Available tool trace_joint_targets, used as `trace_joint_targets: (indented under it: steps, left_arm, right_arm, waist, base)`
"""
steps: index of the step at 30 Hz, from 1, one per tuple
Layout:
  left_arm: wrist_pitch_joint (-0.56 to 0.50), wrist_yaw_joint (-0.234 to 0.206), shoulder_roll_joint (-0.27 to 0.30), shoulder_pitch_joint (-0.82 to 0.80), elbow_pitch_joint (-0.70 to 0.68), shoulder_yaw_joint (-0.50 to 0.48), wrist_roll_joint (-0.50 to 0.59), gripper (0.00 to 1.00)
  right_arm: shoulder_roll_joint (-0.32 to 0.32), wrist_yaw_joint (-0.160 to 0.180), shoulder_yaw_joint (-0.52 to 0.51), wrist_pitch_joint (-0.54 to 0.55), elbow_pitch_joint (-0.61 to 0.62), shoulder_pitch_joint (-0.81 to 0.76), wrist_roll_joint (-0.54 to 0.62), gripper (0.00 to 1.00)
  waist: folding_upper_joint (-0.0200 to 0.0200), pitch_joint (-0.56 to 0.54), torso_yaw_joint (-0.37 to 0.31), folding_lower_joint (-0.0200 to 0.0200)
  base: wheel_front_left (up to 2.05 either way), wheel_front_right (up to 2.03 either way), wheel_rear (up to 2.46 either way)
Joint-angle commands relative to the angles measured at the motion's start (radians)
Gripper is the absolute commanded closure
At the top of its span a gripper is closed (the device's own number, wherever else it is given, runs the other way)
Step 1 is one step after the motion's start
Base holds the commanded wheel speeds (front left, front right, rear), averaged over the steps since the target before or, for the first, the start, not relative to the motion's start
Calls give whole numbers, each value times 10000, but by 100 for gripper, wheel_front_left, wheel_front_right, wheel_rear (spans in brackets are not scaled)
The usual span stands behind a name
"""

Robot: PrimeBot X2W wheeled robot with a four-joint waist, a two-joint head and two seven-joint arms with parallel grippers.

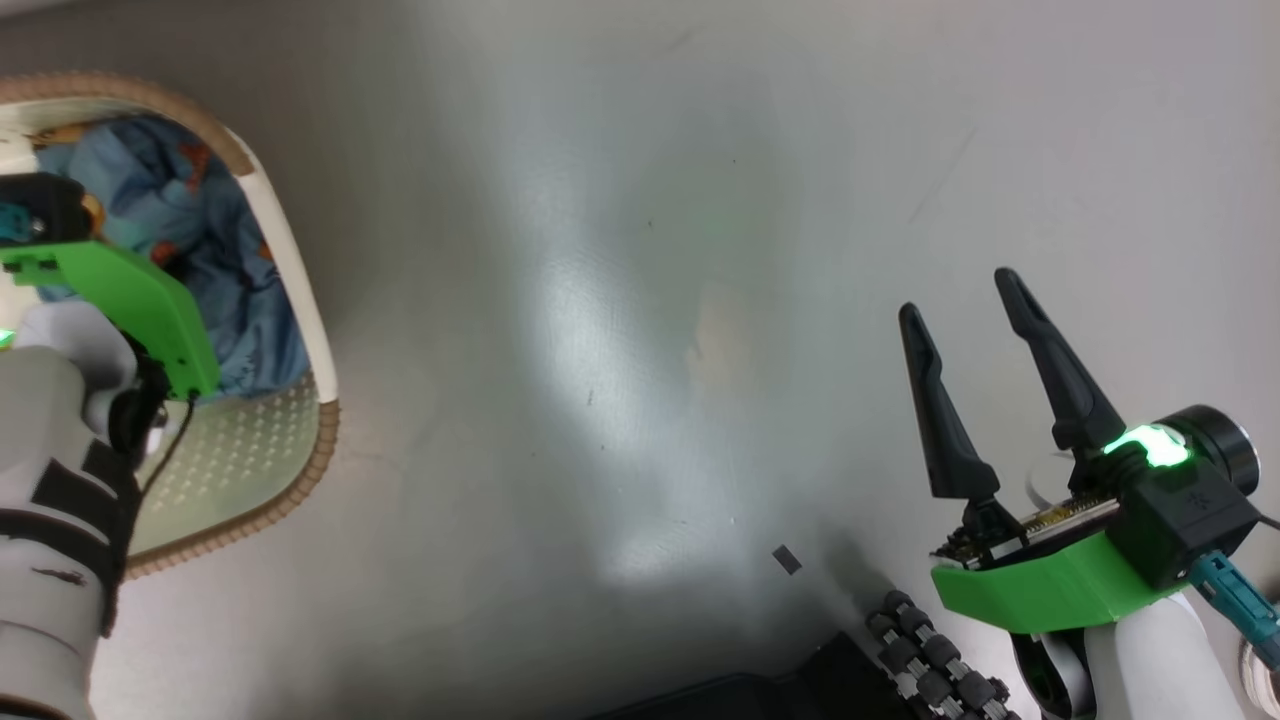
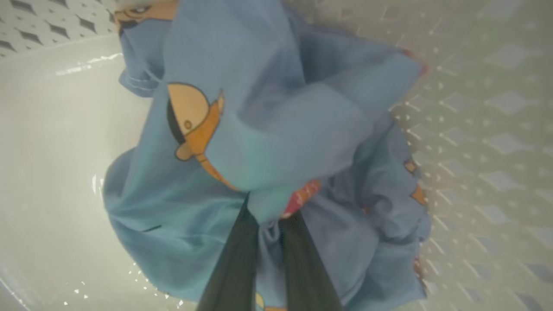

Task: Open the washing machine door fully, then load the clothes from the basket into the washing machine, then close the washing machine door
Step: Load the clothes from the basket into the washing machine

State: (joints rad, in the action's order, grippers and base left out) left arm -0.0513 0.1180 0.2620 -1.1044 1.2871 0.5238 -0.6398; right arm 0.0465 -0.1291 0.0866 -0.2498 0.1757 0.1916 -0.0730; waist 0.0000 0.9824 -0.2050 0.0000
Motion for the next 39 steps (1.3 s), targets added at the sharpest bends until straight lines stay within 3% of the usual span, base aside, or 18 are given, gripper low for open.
trace_joint_targets:
  steps: [1, 5, 19, 30, 39]
  left_arm:
    - [102, -37, 344, 374, -3, -143, -27, 100]
    - [705, 0, 222, 632, 5, -470, -425, 100]
    - [2097, 122, -230, 2508, -218, -200, -872, 100]
    - [3107, 113, 211, 3822, -1002, 161, -719, 100]
    - [3128, -707, 748, 5491, -4384, -1484, 289, 100]
  right_arm:
    - [37, -16, 196, -119, 137, -228, -69, 0]
    - [37, -16, 207, -119, 59, -138, -68, 0]
    - [37, -16, 227, -120, -419, -168, 213, 0]
    - [37, -16, 225, -16, -731, -410, 261, 0]
    - [37, -16, 83, 54, -827, -679, 224, 0]
  waist:
    - [0, -158, 119, 0]
    - [0, -556, 318, 0]
    - [0, -2664, 1136, 0]
    - [0, -4094, 1654, 0]
    - [0, -5000, 1950, 0]
  base:
    - [0, 0, 0]
    - [0, 0, 0]
    - [0, 0, 0]
    - [0, 0, 0]
    - [0, 0, 0]
